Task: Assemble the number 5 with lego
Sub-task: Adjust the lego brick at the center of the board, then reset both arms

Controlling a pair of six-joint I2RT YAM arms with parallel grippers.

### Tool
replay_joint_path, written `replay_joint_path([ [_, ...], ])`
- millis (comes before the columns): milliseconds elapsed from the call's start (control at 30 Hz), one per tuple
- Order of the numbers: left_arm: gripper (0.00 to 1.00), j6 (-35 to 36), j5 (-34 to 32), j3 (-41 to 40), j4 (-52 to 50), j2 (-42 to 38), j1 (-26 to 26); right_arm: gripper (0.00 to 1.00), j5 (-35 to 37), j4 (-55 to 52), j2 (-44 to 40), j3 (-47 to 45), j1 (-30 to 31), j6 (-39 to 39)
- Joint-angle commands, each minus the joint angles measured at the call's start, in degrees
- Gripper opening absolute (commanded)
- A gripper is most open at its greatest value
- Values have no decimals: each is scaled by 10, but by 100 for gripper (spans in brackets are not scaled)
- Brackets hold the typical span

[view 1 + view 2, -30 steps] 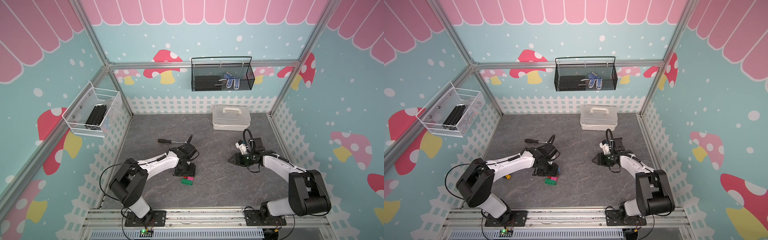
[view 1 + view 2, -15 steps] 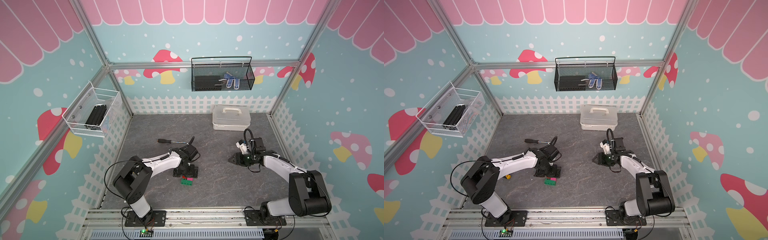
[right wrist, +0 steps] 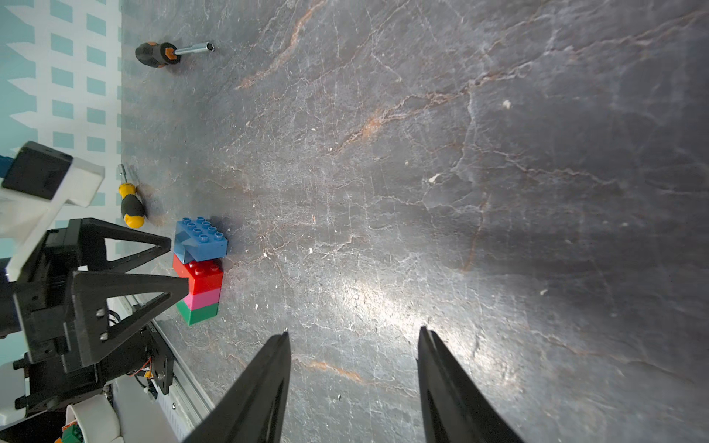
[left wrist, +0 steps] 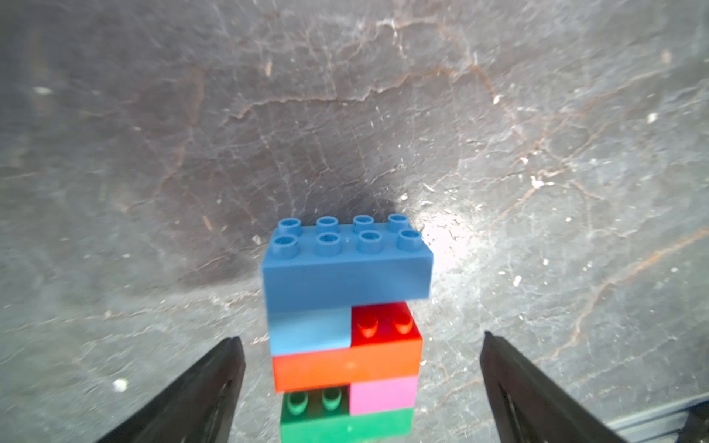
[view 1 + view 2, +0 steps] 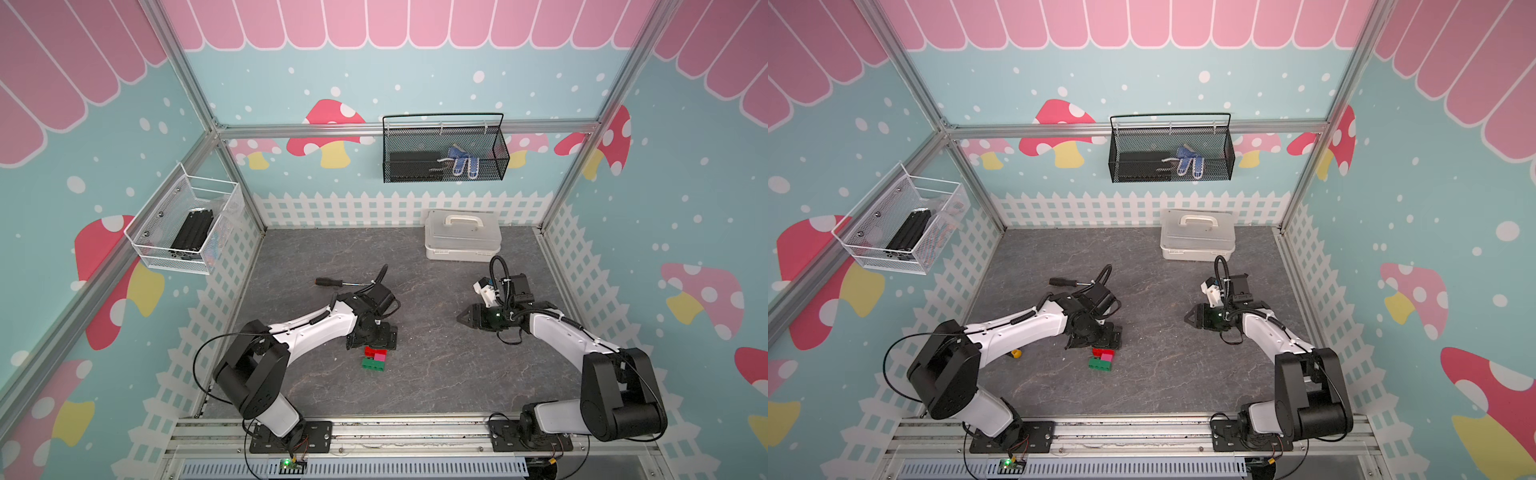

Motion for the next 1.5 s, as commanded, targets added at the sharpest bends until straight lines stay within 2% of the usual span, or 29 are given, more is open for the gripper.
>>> replay_joint_path([
  [0, 99, 12, -27, 16, -24, -45, 12, 60, 24, -16, -22, 5, -3, -10],
  [33, 99, 16, -32, 17, -31, -60, 19, 63, 32, -19, -26, 6, -3, -9],
  [67, 99, 22, -39, 17, -38, -74, 28, 71, 41, -23, -31, 9, -3, -8],
  [100, 99, 30, -43, 16, -40, -91, 40, 97, 57, -26, -37, 12, -3, -5],
  [133, 99, 38, -52, 14, -41, -112, 56, 99, 78, -26, -46, 13, -3, -2],
  [233, 99, 72, -109, -5, -8, -171, 109, 99, 137, -6, -70, 11, -3, 7],
  [333, 99, 140, -161, -60, 94, -237, 167, 99, 233, 45, -100, -5, -3, 21],
  [467, 99, 187, -193, -124, 253, -251, 258, 99, 373, 193, -147, -88, -3, -24],
  [533, 99, 195, -219, -157, 345, -246, 280, 99, 458, 258, -168, -132, -3, -67],
  [600, 99, 216, -242, -218, 481, -243, 291, 99, 540, 304, -180, -156, -3, -99],
  [700, 99, 232, -264, -299, 642, -232, 302, 99, 608, 436, -175, -213, -4, -140],
  [767, 99, 242, -270, -342, 715, -228, 308, 99, 620, 552, -152, -259, -4, -163],
  [867, 99, 272, -272, -420, 841, -220, 311, 99, 623, 701, -70, -291, -7, -187],
  [933, 99, 280, -273, -459, 921, -213, 315, 99, 595, 734, -46, -285, -8, -199],
  [1000, 99, 307, -213, -476, 967, -207, 326, 99, 584, 752, 3, -270, -9, -203],
  [1033, 99, 315, -205, -475, 991, -190, 330, 99, 579, 784, 31, -276, -9, -207],
  [1100, 99, 336, -175, -468, 1021, -154, 334, 99, 567, 937, 115, -308, -9, -230],
  [1133, 99, 328, -165, -465, 1046, -122, 341, 99, 562, 918, 104, -304, -9, -226],
  [1167, 99, 322, -150, -461, 1099, -71, 350, 99, 559, 822, 70, -284, -11, -209],
  [1200, 99, 329, -139, -455, 1161, -9, 352, 99, 550, 825, 84, -272, -18, -210],
  [1233, 99, 335, -139, -449, 1187, 10, 352, 99, 551, 846, 102, -263, -19, -215],
  [1300, 99, 314, -113, -404, 991, -50, 367, 99, 541, 762, 76, -246, -28, -197],
  [1367, 100, 318, -112, -423, 1091, -17, 368, 98, 560, 793, 91, -247, -28, -194],
  [1400, 99, 303, -137, -420, 1031, -47, 369, 98, 559, 752, 78, -239, -29, -186],
  [1433, 99, 294, -156, -419, 1039, -38, 371, 99, 559, 764, 83, -242, -30, -190],
  [1467, 99, 295, -179, -418, 1088, -13, 370, 99, 560, 795, 91, -248, -29, -195],
])
